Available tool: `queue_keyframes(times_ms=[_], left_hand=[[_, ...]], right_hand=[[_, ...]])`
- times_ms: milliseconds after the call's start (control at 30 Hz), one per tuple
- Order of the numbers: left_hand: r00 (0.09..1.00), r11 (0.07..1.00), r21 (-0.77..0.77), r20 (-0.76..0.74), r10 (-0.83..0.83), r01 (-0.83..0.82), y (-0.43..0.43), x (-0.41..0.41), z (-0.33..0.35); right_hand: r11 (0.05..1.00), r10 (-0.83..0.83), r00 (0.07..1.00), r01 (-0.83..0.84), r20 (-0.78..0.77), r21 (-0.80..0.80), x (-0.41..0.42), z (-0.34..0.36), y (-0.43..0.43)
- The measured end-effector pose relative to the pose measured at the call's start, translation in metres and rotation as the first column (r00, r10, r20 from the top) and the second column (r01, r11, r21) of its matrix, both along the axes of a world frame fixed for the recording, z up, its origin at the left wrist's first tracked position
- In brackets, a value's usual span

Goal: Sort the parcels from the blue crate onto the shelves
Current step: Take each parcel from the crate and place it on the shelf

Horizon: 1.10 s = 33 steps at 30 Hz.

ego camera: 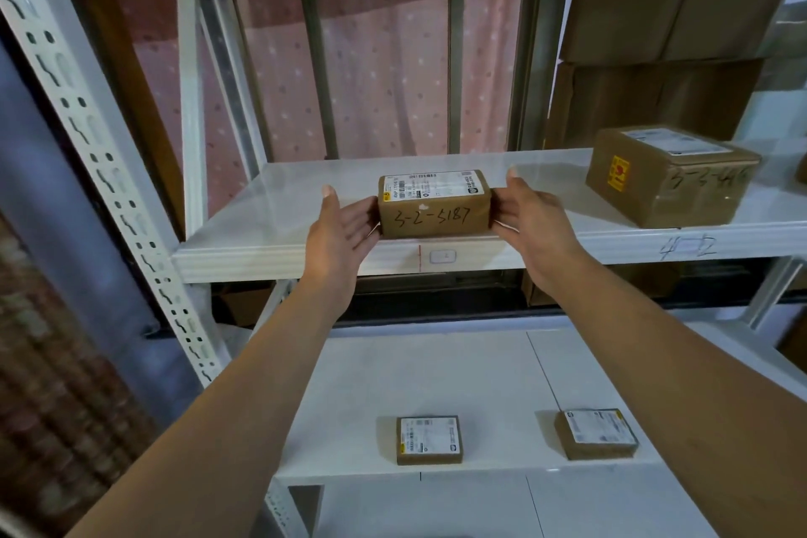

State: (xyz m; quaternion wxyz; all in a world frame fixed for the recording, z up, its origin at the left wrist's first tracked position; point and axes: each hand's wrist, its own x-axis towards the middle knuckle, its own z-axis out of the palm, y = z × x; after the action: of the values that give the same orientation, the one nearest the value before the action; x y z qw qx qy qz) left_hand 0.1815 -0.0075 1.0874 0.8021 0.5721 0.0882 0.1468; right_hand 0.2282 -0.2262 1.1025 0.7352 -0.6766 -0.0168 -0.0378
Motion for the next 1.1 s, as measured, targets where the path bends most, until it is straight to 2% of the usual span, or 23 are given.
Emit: queue_keyframes(times_ms=[300,1100], left_hand=[[0.999,0.995,0.098,0.008,-0.032,0.031,-0.002,0.008,-0.004],[1.0,0.994,0.112,0.006,-0.018,0.017,-0.003,0.014,-0.003]], right_hand=[[1.0,0.012,1.0,-0.013,-0.014,-0.021,0.005,-0.009,-0.001],[0.989,-0.027,0.999,0.031,0.029,-0.145,0.016,-0.021,0.004]])
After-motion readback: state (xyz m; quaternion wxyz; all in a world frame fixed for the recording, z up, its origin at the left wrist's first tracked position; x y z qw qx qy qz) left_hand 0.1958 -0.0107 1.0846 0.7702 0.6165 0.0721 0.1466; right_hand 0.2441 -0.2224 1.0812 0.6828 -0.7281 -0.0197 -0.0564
